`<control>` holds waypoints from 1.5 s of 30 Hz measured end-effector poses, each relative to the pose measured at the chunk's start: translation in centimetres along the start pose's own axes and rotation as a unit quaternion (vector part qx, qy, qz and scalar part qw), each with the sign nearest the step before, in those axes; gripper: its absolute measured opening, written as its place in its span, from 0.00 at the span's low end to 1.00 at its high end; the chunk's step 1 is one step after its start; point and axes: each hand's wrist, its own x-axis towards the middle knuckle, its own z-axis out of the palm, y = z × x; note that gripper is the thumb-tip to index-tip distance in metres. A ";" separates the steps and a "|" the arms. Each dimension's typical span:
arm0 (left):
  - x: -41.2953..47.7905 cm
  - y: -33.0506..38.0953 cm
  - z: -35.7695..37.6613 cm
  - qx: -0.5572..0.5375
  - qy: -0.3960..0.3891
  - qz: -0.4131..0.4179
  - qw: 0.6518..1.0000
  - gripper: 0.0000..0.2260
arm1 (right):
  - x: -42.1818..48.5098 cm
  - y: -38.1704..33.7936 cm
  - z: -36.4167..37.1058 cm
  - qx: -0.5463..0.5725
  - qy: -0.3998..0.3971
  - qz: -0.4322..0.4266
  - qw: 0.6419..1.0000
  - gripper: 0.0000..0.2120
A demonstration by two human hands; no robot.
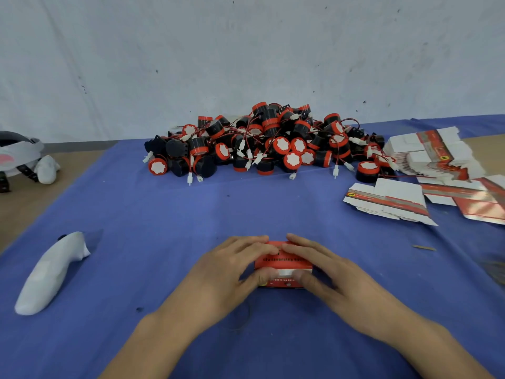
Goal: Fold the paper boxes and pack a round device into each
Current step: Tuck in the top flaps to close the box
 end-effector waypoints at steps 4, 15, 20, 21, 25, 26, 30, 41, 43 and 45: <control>0.5 0.4 0.0 -0.021 0.027 -0.008 0.999 0.19 | 0.3 -0.2 0.0 0.086 0.023 0.019 0.996 0.14; -0.3 0.4 0.1 -0.002 0.030 0.007 1.000 0.13 | -0.7 0.5 0.0 -0.049 0.021 -0.014 0.998 0.18; -0.8 0.4 0.0 0.029 0.043 0.049 0.997 0.13 | -0.8 0.1 -0.7 -0.135 0.011 -0.028 0.990 0.21; -0.9 0.4 0.1 0.033 0.044 0.056 0.997 0.14 | -0.8 0.1 -0.8 -0.151 0.008 -0.030 0.988 0.21; -1.1 0.6 0.4 0.014 0.034 0.046 0.998 0.14 | -0.8 0.0 -0.9 -0.145 -0.005 -0.031 0.989 0.22; -1.1 0.6 0.4 0.011 0.033 0.043 0.998 0.14 | -0.9 0.0 -0.9 -0.134 -0.001 -0.035 0.990 0.21; -1.1 0.9 0.6 0.003 0.031 0.026 0.999 0.14 | -1.2 0.2 -0.6 -0.144 0.070 -0.071 0.985 0.15; -0.9 0.8 1.0 -0.014 0.040 0.039 0.998 0.10 | -1.0 0.6 -0.2 -0.093 0.105 -0.059 0.988 0.15; -0.9 0.7 1.2 -0.019 0.036 0.036 0.999 0.10 | -1.0 0.6 -0.2 -0.084 0.105 -0.055 0.989 0.15; -0.8 0.7 1.2 -0.016 0.032 0.039 0.999 0.10 | -0.9 0.5 -0.2 -0.080 0.104 -0.057 0.990 0.15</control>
